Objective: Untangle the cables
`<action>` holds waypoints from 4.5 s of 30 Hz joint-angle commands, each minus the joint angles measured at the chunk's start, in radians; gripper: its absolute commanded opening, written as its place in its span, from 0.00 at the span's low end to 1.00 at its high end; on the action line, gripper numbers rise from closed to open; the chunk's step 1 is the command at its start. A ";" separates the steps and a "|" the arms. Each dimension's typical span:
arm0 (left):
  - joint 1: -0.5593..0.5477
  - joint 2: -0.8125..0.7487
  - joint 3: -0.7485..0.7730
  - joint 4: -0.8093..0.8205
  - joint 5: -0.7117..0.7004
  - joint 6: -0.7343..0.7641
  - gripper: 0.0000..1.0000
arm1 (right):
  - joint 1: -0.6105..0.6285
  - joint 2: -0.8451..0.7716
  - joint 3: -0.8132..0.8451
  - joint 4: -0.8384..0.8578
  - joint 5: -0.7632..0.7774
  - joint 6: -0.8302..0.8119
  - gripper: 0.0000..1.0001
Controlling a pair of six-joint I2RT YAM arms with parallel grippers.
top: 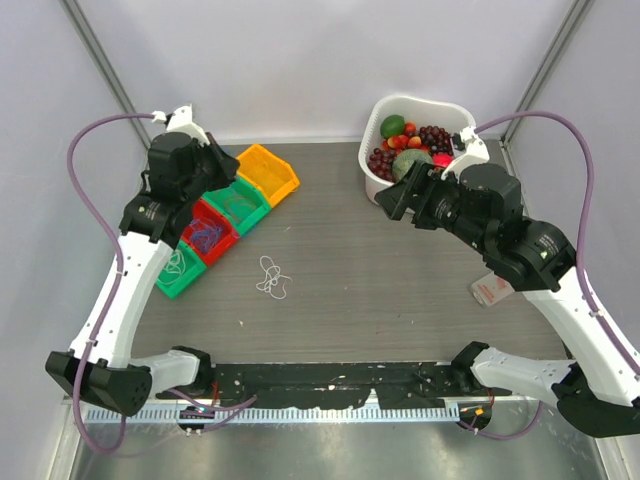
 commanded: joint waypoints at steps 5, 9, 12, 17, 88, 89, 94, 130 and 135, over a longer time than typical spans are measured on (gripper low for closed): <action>0.068 0.018 0.020 -0.006 -0.165 0.187 0.00 | -0.003 0.037 -0.013 0.019 -0.005 -0.010 0.79; 0.091 0.026 -0.022 0.026 -0.208 0.255 0.00 | -0.007 0.042 -0.018 0.017 -0.032 -0.007 0.78; 0.120 0.031 -0.073 0.064 -0.205 0.272 0.00 | -0.016 0.036 -0.035 0.012 -0.041 -0.009 0.78; 0.176 0.034 -0.130 0.100 -0.174 0.272 0.00 | -0.046 0.050 -0.032 0.012 -0.075 -0.004 0.78; 0.058 0.133 -0.495 -0.017 0.160 -0.117 0.64 | 0.034 0.502 -0.372 0.471 -0.659 -0.190 0.61; 0.058 0.167 -0.487 -0.018 0.165 -0.103 0.64 | 0.054 0.527 -0.371 0.526 -0.672 -0.190 0.59; 0.057 0.365 -0.422 0.002 0.266 -0.029 0.62 | 0.086 0.715 -0.366 0.713 -0.703 -0.205 0.52; 0.049 -0.047 -0.561 -0.057 0.502 0.143 0.43 | 0.120 0.986 -0.193 0.801 -0.675 -0.049 0.01; -0.044 -0.132 -0.644 0.017 0.490 0.132 0.48 | 0.108 0.958 -0.187 0.691 -0.730 0.121 0.01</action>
